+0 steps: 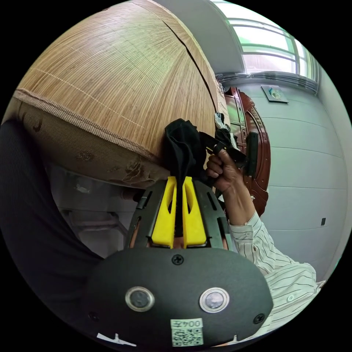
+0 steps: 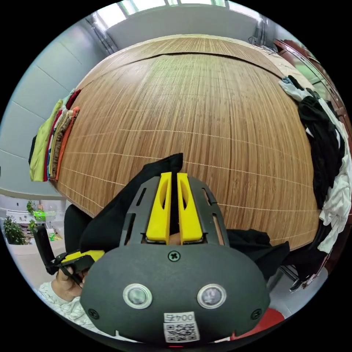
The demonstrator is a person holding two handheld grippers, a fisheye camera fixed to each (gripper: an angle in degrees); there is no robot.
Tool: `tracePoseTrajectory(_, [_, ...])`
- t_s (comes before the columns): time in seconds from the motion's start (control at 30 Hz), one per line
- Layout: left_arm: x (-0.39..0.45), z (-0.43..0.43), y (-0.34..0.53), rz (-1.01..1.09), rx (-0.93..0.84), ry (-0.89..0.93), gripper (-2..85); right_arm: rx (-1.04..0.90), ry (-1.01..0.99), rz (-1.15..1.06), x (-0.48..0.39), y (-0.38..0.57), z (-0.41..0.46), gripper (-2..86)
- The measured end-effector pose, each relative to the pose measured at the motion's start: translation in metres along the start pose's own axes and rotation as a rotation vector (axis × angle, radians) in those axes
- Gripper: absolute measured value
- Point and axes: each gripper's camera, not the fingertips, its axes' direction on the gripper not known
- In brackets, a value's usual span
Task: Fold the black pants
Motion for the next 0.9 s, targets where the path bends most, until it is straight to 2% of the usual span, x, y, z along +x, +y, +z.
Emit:
tracePoseTrajectory(0.1, [0.020, -0.017, -0.026, 0.089, -0.018, 0.042, 2.6, 0.164, -0.150, 0.117, 0.031, 0.021, -0.054, 2.5])
tracePoseTrajectory(0.2, [0.067, -0.044, -0.070, 0.196, -0.013, 0.120, 1.9, 0.437, -0.213, 0.170, 0.059, 0.045, -0.147, 1.9])
tracePoseTrajectory(0.27, [0.120, -0.065, -0.108, 0.286, -0.003, 0.179, 1.4, 0.644, -0.202, 0.145, 0.066, 0.065, -0.239, 1.6])
tracePoseTrajectory(0.37, [0.257, -0.107, -0.162, 0.523, 0.005, 0.215, 1.0, 0.837, -0.149, 0.138, 0.067, 0.094, -0.356, 1.3])
tracePoseTrajectory(0.43, [0.385, -0.160, -0.188, 0.719, 0.046, 0.204, 0.7, 0.920, -0.128, 0.147, 0.069, 0.112, -0.421, 1.2])
tracePoseTrajectory(0.47, [0.417, -0.178, -0.193, 0.765, 0.069, 0.199, 0.7, 0.979, -0.127, 0.145, 0.071, 0.125, -0.463, 1.3])
tracePoseTrajectory(0.53, [0.529, -0.264, -0.205, 0.910, 0.180, 0.181, 0.4, 1.089, -0.144, 0.129, 0.071, 0.150, -0.525, 1.3])
tracePoseTrajectory(0.63, [0.655, -0.383, -0.201, 1.074, 0.281, 0.153, 0.2, 1.243, -0.127, 0.018, 0.051, 0.190, -0.626, 1.4])
tracePoseTrajectory(0.73, [0.755, -0.498, -0.164, 1.244, 0.445, 0.049, 0.1, 1.391, -0.049, -0.131, 0.013, 0.228, -0.706, 1.4])
tracePoseTrajectory(0.8, [0.790, -0.550, -0.147, 1.297, 0.524, 0.008, 0.1, 1.475, -0.018, -0.190, -0.009, 0.247, -0.735, 1.3])
tracePoseTrajectory(0.9, [0.806, -0.592, -0.153, 1.287, 0.514, -0.080, 0.2, 1.377, 0.099, -0.241, -0.043, 0.234, -0.750, 1.4])
